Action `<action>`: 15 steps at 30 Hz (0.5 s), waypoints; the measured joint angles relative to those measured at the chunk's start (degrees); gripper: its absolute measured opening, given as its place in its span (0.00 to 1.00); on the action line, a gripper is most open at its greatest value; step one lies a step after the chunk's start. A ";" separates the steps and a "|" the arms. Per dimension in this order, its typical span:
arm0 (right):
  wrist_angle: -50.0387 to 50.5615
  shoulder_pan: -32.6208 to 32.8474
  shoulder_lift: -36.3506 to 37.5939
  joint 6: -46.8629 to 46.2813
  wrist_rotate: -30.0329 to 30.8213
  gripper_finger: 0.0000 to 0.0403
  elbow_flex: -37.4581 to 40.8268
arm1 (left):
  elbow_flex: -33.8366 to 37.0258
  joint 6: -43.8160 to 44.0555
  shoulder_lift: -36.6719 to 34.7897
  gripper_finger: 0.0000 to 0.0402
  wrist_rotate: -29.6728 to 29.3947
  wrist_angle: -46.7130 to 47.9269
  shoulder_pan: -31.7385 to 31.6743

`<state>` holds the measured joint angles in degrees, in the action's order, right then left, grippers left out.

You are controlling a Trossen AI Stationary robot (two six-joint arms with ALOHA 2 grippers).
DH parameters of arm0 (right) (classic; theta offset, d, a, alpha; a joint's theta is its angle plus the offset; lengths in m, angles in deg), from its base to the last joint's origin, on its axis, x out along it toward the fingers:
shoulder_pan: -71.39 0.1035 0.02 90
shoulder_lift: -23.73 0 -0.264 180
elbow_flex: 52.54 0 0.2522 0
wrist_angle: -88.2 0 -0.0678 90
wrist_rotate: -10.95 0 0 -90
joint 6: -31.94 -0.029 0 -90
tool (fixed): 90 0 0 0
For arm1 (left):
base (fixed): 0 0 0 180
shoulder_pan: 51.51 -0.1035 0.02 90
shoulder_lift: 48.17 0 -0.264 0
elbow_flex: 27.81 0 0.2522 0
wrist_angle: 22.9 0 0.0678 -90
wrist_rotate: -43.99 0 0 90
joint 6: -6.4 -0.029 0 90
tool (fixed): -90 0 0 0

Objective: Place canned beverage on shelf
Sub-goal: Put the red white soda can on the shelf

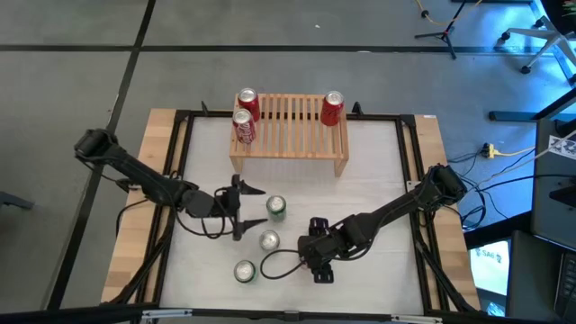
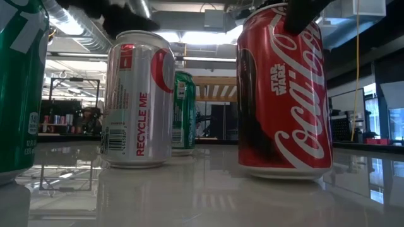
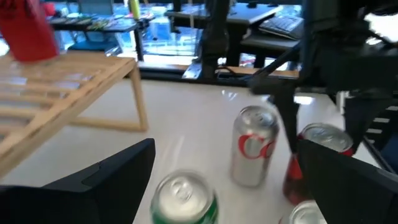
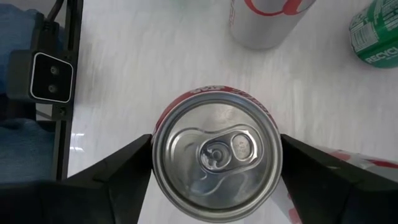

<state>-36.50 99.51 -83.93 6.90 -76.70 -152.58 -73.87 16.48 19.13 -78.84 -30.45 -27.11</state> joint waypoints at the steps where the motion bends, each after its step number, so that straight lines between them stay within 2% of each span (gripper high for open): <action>1: 0.04 -0.02 0.02 0.00 0.00 0.77 0.00 | 1.58 0.59 -0.65 0.95 -0.49 -0.98 0.00; 4: 0.04 0.00 0.02 0.02 0.00 0.77 0.00 | 5.77 1.24 -2.03 0.95 -0.77 -6.58 0.00; 11: 0.10 0.00 0.00 0.02 0.00 0.77 0.00 | 12.81 -3.15 -3.36 0.95 -0.63 -19.79 0.00; 15: 0.15 0.00 0.00 0.06 0.00 0.77 0.00 | 14.56 -3.83 -3.36 0.95 -0.63 -22.62 0.00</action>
<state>-36.35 99.51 -83.93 6.95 -76.70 -152.58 -59.31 12.65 15.78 -79.47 -53.07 -27.11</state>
